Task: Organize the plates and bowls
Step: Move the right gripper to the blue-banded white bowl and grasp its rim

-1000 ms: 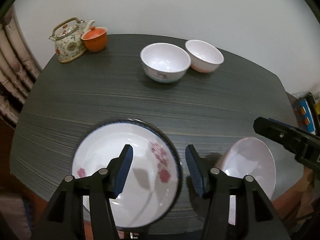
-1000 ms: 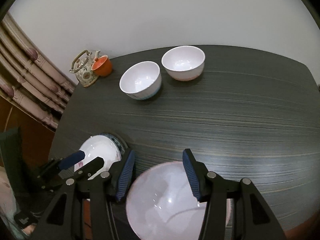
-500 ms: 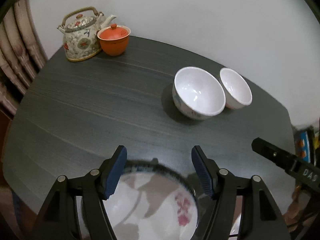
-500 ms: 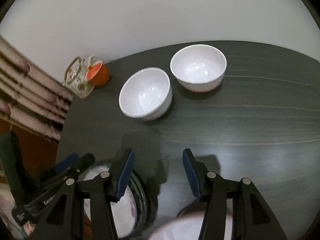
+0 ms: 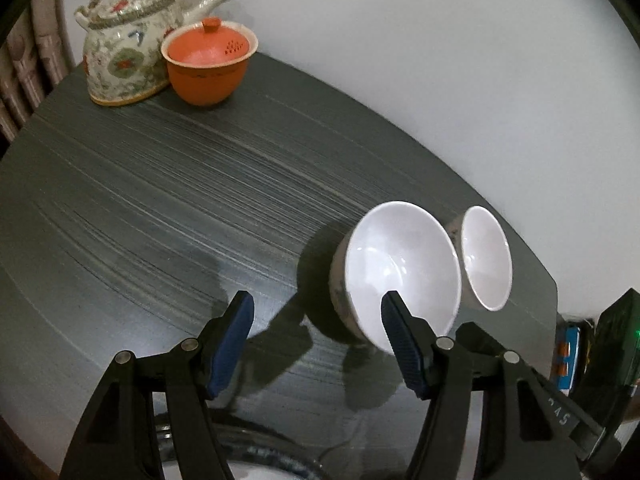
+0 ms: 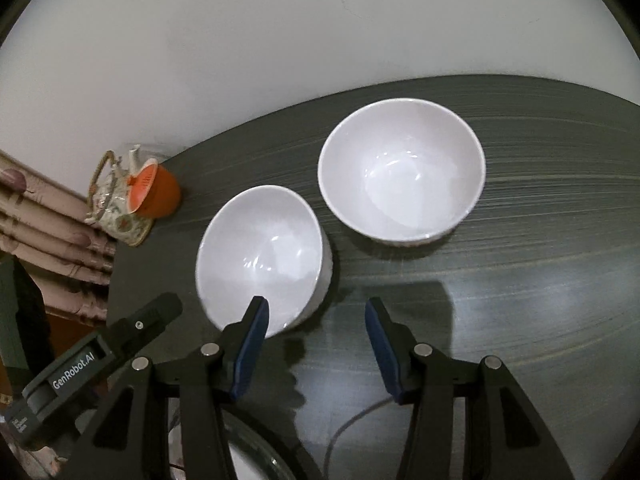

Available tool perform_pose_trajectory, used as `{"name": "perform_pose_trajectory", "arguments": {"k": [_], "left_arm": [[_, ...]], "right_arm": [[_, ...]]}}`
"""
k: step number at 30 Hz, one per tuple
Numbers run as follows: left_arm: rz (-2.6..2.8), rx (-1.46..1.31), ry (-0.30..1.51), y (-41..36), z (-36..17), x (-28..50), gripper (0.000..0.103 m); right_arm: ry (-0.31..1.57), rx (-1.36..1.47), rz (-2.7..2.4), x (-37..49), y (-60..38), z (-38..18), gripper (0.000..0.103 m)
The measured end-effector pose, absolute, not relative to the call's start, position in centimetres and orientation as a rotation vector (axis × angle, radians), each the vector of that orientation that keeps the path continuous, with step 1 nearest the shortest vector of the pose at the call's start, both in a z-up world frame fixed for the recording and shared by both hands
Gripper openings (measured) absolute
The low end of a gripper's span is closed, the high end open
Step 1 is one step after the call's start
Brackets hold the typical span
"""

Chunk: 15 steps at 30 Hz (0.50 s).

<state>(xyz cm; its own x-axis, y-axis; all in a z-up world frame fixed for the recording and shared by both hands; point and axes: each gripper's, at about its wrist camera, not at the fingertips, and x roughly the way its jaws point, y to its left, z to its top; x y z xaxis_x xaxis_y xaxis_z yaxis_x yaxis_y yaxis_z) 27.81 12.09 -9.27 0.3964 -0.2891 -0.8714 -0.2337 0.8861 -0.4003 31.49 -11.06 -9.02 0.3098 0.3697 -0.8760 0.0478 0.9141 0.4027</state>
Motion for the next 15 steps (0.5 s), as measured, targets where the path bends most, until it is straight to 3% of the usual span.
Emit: {"name": "perform_pose_trajectory", "arguments": {"k": [3,5,8,15], "left_arm": [[-0.04,-0.509,1.201,11.7,-10.5,28.7,0.057],[-0.035,-0.497,1.218,11.5,-11.2,29.2,0.046],[-0.04,-0.495,1.234,11.2,-12.1,29.8,0.04],[-0.105,-0.5,1.224,10.0,-12.9,30.4,0.017]], "right_arm": [[1.252,0.391,0.21,31.9,-11.0,-9.8,0.051],[1.252,0.384,0.205,32.5,-10.9,-10.2,0.051],[1.252,0.375,0.21,33.3,-10.2,-10.7,0.051],[1.275,0.425,0.234,34.0,-9.8,-12.1,0.017]]}}
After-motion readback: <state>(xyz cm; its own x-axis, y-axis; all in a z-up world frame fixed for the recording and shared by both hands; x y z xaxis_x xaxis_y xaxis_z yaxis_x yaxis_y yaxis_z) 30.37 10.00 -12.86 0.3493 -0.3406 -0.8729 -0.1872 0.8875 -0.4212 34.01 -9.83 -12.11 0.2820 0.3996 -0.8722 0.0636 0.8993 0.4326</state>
